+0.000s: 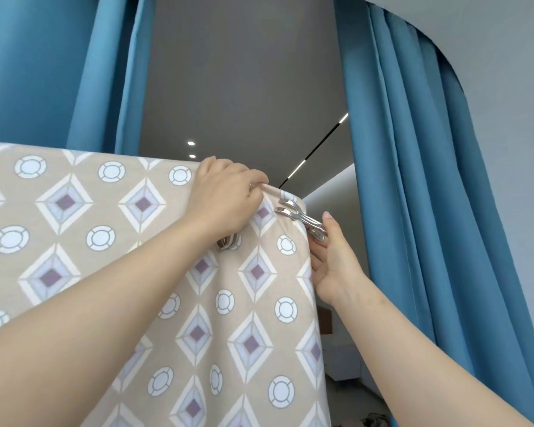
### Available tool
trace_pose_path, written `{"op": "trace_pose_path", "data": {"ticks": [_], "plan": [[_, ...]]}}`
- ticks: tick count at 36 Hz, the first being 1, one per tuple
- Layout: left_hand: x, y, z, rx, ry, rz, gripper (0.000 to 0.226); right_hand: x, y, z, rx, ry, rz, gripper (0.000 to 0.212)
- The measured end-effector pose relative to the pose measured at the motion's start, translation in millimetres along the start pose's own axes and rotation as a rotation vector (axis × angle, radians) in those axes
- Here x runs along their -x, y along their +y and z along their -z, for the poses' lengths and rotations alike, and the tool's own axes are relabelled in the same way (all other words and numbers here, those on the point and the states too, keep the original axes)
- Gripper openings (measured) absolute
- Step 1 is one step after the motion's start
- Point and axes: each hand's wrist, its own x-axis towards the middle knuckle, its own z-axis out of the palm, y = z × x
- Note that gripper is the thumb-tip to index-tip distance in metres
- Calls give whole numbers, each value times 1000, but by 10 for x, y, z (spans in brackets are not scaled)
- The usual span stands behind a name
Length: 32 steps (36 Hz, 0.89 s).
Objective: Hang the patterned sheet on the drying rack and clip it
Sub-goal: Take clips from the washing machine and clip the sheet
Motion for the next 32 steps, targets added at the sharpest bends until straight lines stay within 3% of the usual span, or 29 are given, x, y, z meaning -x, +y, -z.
{"op": "trace_pose_path", "data": {"ticks": [3,6,8,10,14,18,24,32], "plan": [[77,27,27,112,19,8,36,93,-19,-14,44,-6,13,37],[213,66,58,295,62,10,38,184,-12,-22,143,67,144,29],[356,86,103,428,106,88,33,258,18,10,229,232,290,40],[528,75,122,558,163,202,26,354,78,58,294,333,465,33],[905,61,135,835,199,376,19,650,304,128,404,303,595,11],[1324,89,113,1031,195,527,26,971,636,191,502,123,500,17],[1923,206,56,1047,215,697,28,1373,1122,318,585,-232,176,14],[2638,273,216,1000,142,945,22,1753,1541,343,516,-436,-120,6]]}}
